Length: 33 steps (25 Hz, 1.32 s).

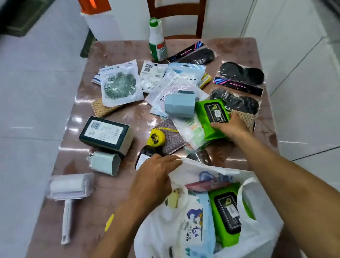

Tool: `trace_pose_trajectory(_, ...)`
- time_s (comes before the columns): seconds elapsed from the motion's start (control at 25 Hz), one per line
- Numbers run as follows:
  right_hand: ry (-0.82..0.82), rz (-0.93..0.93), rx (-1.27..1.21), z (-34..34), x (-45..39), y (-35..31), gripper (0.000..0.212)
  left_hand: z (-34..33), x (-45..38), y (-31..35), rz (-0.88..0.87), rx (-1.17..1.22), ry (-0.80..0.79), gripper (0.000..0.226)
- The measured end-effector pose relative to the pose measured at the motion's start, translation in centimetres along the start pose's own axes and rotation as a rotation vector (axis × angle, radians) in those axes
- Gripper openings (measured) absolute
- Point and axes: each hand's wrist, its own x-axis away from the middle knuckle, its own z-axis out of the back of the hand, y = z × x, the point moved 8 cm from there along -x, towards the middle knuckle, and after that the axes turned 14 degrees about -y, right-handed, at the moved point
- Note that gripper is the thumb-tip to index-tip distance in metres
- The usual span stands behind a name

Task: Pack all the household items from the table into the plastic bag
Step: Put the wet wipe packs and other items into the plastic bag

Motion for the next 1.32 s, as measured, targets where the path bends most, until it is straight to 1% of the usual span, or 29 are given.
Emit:
trace_pose_trajectory(0.04,-0.016,0.002,-0.036,-0.3,-0.7,0.2,0.060,0.1,0.1,-0.1,-0.006,-0.031,-0.021,0.057)
trace_pose_trajectory(0.12,-0.076,-0.011,-0.258,-1.0,-1.6,0.9,0.070,0.1,0.2,-0.3,-0.003,-0.054,-0.041,0.054)
trace_pose_trajectory(0.16,-0.110,-0.018,-0.358,-1.5,-1.9,1.3,0.070,0.1,0.5,-0.3,0.004,-0.062,-0.046,0.052)
trace_pose_trajectory(0.2,-0.140,-0.024,-0.415,-2.1,-1.8,1.5,0.064,-0.1,0.8,-0.2,0.015,-0.073,-0.058,0.050)
trace_pose_trajectory(0.28,-0.187,-0.031,-0.484,-3.0,-1.1,1.8,0.053,-0.6,1.2,0.6,0.016,-0.085,-0.064,0.049)
trace_pose_trajectory(0.32,-0.197,-0.021,-0.538,-3.4,-0.7,1.8,0.053,-0.7,1.3,1.1,0.007,-0.079,-0.065,0.049)
trace_pose_trajectory(0.4,-0.207,-0.009,-0.661,-3.7,1.0,1.7,0.067,-1.1,1.5,2.0,0.004,-0.012,-0.083,0.045)
trace_pose_trajectory(0.44,-0.211,0.015,-0.756,-3.4,2.2,1.2,0.062,-1.1,1.7,2.1,0.014,0.022,-0.087,0.043)
trace_pose_trajectory(0.52,-0.133,0.136,-0.940,-1.5,5.5,0.1,0.022,-1.3,2.4,1.9,0.026,0.036,-0.091,0.042)
trace_pose_trajectory(0.56,-0.096,0.202,-0.956,-0.4,8.2,-0.8,0.016,-1.7,2.9,1.8,0.009,0.013,-0.101,0.049)
trace_pose_trajectory(0.64,-0.108,0.328,-0.917,0.9,14.7,-2.0,0.022,-2.7,3.4,1.4,-0.003,-0.008,-0.130,0.066)
trace_pose_trajectory(0.72,-0.175,0.400,-1.006,0.8,21.6,-1.0,0.021,-3.8,3.8,0.5,0.010,0.059,-0.162,0.075)
trace_pose_trajectory(0.8,-0.233,0.418,-1.163,-1.0,27.7,0.4,0.022,-4.2,4.2,-0.1,-0.051,0.111,-0.130,0.081)
trace_pose_trajectory(0.88,-0.260,0.433,-1.270,-4.3,31.5,2.6,0.036,-4.3,4.3,-0.2,-0.107,0.147,-0.107,0.084)
trace_pose_trajectory(0.92,-0.236,0.410,-1.311,-6.3,32.5,3.9,0.044,-4.3,4.2,-0.3,-0.111,0.178,-0.114,0.085)
trace_pose_trajectory(0.96,-0.175,0.346,-1.330,-8.7,32.8,6.1,0.050,-4.0,4.3,-0.4,-0.104,0.207,-0.116,0.085)
trace_pose_trajectory(1.0,-0.096,0.266,-1.299,-10.8,33.0,8.2,0.054,-3.5,4.2,-0.6,-0.087,0.228,-0.108,0.086)
trace_pose_trajectory(1.04,0.005,0.184,-1.207,-12.3,33.3,10.7,0.057,-2.9,4.2,-0.7,-0.078,0.244,-0.091,0.087)
trace_pose_trajectory(1.08,0.113,0.129,-1.034,-13.0,33.7,12.8,0.054,-2.3,4.3,-0.8,-0.078,0.246,-0.088,0.087)
trace_pose_trajectory(1.12,0.203,0.109,-0.772,-13.0,33.8,14.2,0.046,-1.9,4.4,-0.7,-0.096,0.233,-0.092,0.087)
trace_pose_trajectory(1.16,0.250,0.110,-0.457,-12.6,33.8,14.2,0.035,-1.5,4.5,-0.5,-0.125,0.211,-0.093,0.088)
trace_pose_trajectory(1.2,0.312,0.145,-0.109,-11.9,33.7,13.4,0.025,-1.2,4.7,-0.1,-0.163,0.188,-0.093,0.089)
trace_pose_trajectory(1.24,0.366,0.233,0.194,-11.1,33.5,11.9,0.018,-1.2,4.9,0.5,-0.200,0.166,-0.096,0.090)
trace_pose_trajectory(1.28,0.402,0.320,0.442,-10.5,33.1,10.3,0.025,-1.4,5.1,1.2,-0.239,0.144,-0.096,0.090)
trace_pose_trajectory(1.32,0.421,0.395,0.642,-9.9,32.7,8.4,0.036,-1.7,5.3,1.7,-0.263,0.129,-0.100,0.089)
